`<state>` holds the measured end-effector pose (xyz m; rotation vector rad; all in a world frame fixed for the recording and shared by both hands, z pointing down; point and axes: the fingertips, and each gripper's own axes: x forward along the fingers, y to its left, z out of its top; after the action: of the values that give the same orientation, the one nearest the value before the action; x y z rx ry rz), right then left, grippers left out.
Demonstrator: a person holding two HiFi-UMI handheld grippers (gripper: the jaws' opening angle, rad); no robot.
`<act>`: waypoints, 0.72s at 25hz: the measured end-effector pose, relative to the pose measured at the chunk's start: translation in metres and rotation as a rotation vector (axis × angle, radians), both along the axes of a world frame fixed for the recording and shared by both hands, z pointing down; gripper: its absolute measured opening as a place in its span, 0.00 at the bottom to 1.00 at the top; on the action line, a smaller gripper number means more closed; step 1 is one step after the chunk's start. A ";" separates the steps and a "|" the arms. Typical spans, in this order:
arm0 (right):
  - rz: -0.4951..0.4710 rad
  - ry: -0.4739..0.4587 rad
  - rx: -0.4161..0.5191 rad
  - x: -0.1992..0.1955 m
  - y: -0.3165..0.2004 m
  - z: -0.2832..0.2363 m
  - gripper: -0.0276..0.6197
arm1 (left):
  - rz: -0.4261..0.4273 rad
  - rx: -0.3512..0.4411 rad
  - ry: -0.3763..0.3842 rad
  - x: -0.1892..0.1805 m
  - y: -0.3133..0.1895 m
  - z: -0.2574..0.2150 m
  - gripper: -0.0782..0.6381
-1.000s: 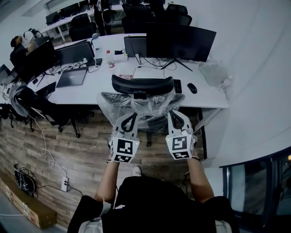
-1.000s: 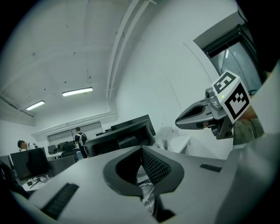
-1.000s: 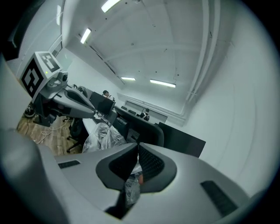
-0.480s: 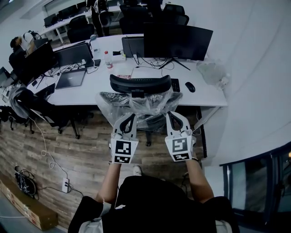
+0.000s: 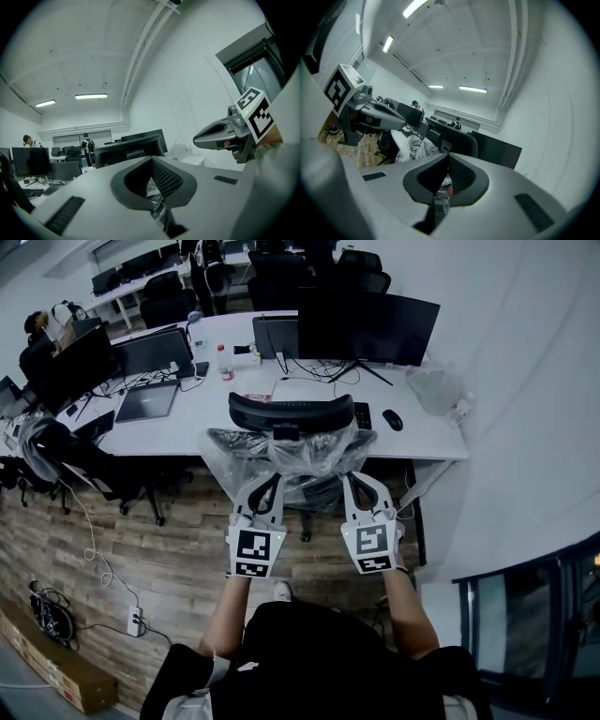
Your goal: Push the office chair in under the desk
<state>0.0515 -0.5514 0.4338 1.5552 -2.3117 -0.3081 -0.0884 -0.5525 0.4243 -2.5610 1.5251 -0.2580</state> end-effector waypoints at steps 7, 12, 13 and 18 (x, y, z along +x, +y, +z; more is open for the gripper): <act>-0.003 -0.002 -0.001 -0.001 0.000 0.002 0.08 | 0.002 -0.001 0.001 0.001 -0.001 0.001 0.13; -0.008 -0.002 -0.003 -0.002 0.000 0.003 0.08 | -0.008 0.008 -0.010 0.000 0.001 0.000 0.13; -0.009 -0.002 -0.004 -0.003 0.000 0.002 0.08 | -0.007 0.009 -0.010 0.000 0.000 -0.001 0.13; -0.014 -0.001 -0.012 -0.005 -0.001 0.004 0.08 | -0.006 0.004 -0.009 -0.001 -0.001 0.001 0.13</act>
<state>0.0469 -0.5523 0.4383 1.5341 -2.3222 -0.2966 -0.0893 -0.5534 0.4249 -2.5495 1.5286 -0.2665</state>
